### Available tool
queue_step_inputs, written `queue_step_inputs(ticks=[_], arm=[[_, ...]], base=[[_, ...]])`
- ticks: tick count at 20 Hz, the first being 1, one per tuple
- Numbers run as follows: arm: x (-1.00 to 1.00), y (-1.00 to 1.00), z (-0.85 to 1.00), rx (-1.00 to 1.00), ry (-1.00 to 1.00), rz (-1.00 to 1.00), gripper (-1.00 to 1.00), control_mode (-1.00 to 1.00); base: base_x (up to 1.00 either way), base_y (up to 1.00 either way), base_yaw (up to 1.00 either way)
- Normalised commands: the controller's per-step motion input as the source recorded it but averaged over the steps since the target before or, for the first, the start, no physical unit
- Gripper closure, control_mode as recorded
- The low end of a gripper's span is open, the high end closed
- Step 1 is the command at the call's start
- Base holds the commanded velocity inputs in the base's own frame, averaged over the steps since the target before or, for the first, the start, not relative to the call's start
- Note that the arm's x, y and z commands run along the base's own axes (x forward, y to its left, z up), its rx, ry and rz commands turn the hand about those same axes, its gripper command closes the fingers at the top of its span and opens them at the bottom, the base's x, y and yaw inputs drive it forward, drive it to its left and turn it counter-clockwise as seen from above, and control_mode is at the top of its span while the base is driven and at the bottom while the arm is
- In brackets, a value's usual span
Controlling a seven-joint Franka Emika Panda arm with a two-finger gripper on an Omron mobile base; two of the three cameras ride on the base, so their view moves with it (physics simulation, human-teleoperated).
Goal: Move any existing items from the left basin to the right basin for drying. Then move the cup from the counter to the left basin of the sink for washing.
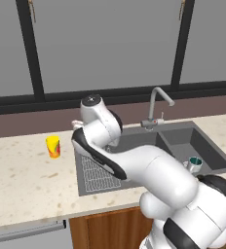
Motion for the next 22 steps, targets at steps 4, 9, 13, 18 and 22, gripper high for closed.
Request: queue_step_inputs(ticks=[4,9,13,18,22], arm=[[0.15,0.22,0.00,0.05,0.00,0.09,-1.00,-1.00],[0.13,0.35,-0.02,0.00,0.00,0.08,-1.00,-1.00],[0.17,0.35,-0.03,0.00,0.00,0.07,-1.00,-1.00],[0.23,0.25,0.00,0.00,0.00,0.05,-1.00,-1.00],[0.21,0.26,0.00,0.00,0.00,0.04,-1.00,-1.00]], base=[[0.00,0.00,0.00],[0.00,0.00,0.00],[0.00,0.00,0.00],[0.00,0.00,0.00],[0.00,0.00,0.00]])
